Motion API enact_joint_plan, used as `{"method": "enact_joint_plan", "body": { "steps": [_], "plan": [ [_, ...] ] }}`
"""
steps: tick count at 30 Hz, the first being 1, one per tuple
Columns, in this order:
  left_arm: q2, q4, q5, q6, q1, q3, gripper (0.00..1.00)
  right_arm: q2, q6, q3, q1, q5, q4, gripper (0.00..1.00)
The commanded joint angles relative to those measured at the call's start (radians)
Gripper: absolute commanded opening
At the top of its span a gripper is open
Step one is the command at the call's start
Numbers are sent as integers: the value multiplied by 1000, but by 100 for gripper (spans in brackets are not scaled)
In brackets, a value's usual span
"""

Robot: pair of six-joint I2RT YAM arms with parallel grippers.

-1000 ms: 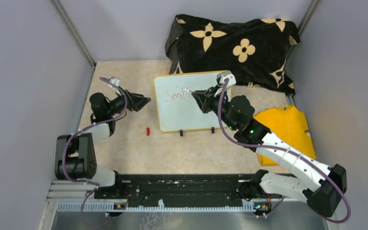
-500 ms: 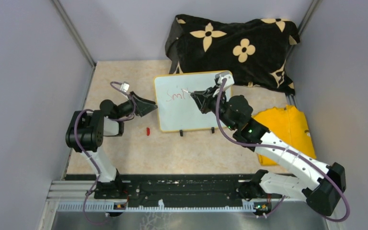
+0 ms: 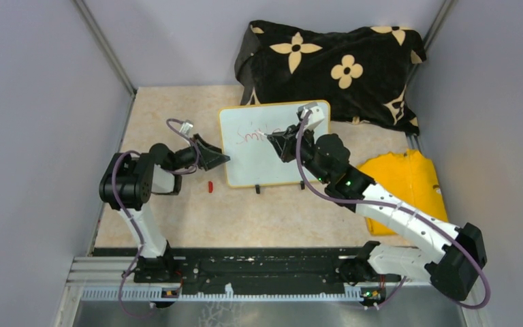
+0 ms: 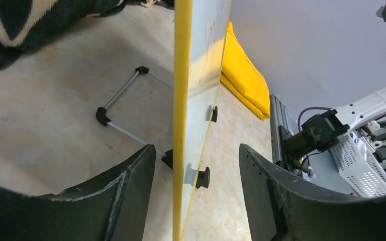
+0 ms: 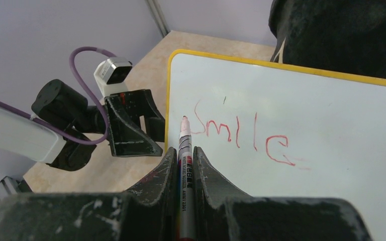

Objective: Write a sentence on the whiteboard

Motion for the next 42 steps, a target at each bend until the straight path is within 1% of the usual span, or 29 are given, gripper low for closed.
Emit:
{"method": "enact_joint_plan", "body": {
  "steps": [1, 9, 13, 21, 24, 34, 42],
  "plan": [
    [40, 80, 33, 38, -7, 18, 66, 15, 9, 37, 15, 4, 41, 0],
    [65, 101, 32, 27, -7, 23, 56, 56, -24, 58, 54, 110, 42, 0],
    [65, 111, 28, 30, -7, 19, 52, 68, -28, 65, 60, 125, 45, 0],
    [72, 129, 27, 27, -8, 15, 37, 69, -27, 56, 60, 159, 53, 0],
    [72, 131, 26, 28, -7, 15, 33, 76, -24, 57, 60, 186, 54, 0],
    [72, 124, 24, 36, -8, 16, 26, 130, -21, 93, 59, 256, 56, 0],
    [70, 110, 23, 46, -7, 17, 21, 180, -26, 115, 60, 266, 70, 0]
  ]
}}
